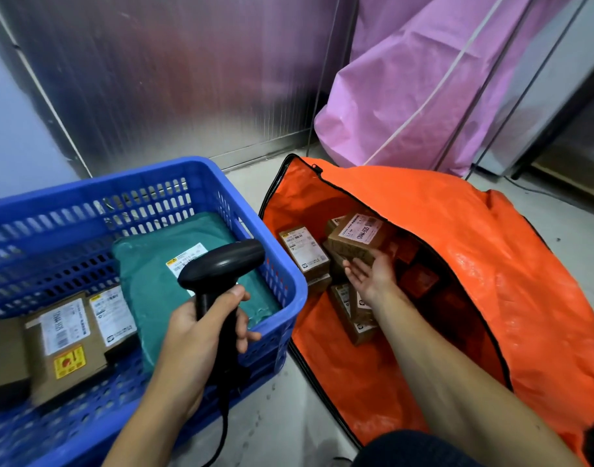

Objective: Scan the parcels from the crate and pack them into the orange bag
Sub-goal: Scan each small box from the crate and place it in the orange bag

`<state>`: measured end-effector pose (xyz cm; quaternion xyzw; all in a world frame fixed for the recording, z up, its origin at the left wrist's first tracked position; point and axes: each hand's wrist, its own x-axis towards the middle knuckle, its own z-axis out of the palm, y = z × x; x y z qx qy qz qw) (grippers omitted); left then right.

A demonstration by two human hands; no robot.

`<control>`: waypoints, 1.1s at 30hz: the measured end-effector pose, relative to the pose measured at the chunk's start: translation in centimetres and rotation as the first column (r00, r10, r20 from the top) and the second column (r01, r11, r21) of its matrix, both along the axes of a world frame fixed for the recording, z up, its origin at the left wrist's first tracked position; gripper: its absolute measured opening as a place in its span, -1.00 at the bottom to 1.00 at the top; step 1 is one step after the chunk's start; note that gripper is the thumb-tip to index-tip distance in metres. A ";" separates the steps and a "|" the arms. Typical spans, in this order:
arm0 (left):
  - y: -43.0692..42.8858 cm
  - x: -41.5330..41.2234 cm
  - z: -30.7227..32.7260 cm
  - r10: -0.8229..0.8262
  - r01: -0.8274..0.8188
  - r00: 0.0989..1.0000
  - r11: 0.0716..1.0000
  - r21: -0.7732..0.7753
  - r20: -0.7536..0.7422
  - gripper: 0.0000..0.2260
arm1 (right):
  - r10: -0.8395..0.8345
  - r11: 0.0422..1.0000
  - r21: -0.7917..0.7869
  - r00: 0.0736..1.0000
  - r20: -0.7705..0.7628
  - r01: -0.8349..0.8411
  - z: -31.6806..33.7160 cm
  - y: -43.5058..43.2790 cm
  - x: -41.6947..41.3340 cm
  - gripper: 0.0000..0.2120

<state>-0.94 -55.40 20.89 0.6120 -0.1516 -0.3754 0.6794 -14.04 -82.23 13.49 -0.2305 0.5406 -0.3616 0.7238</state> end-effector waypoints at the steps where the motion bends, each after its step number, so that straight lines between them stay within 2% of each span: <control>1: 0.0 0.0 0.0 0.000 0.000 1.000 1.000 -0.001 -0.001 -0.78 | -0.010 1.000 -0.003 1.000 -0.002 0.010 0.0 0.0 -0.2 -0.74; 3: 0.0 0.0 -0.1 0.000 0.000 1.000 1.000 0.001 -0.002 -0.77 | -0.045 0.999 -0.005 0.999 -0.013 0.045 0.0 -0.2 -0.5 -0.65; 6: 0.0 0.0 -0.2 0.002 -0.002 1.000 1.000 -0.001 0.003 -0.78 | -0.068 0.997 -0.033 0.996 -0.058 0.066 0.8 -0.1 -0.7 -0.74; 13: -0.2 -0.2 0.1 0.022 -0.022 1.000 1.000 0.019 0.001 -0.80 | 0.156 0.975 -0.113 0.951 -0.266 -0.191 2.5 2.3 -0.4 -0.77; 21: 0.9 0.6 4.1 0.059 -0.066 0.997 0.991 0.117 0.055 -0.77 | 0.274 0.923 -0.198 0.925 -0.264 -0.330 9.1 6.5 1.3 -0.87; 25: 3.5 2.2 8.1 0.096 -0.116 0.986 0.982 0.147 0.135 -0.82 | 0.377 0.856 -0.254 0.879 -0.292 -0.451 13.3 8.2 2.3 -0.87; 30: 8.5 5.1 13.8 0.084 -0.152 0.940 0.970 0.187 0.330 -0.80 | 0.500 0.719 -0.346 0.794 -0.345 -0.603 19.4 11.2 4.5 -0.88; 33: 11.9 6.4 16.5 0.093 -0.185 0.917 0.960 0.208 0.387 -0.78 | 0.561 0.624 -0.379 0.729 -0.391 -0.684 22.4 13.3 6.5 -0.88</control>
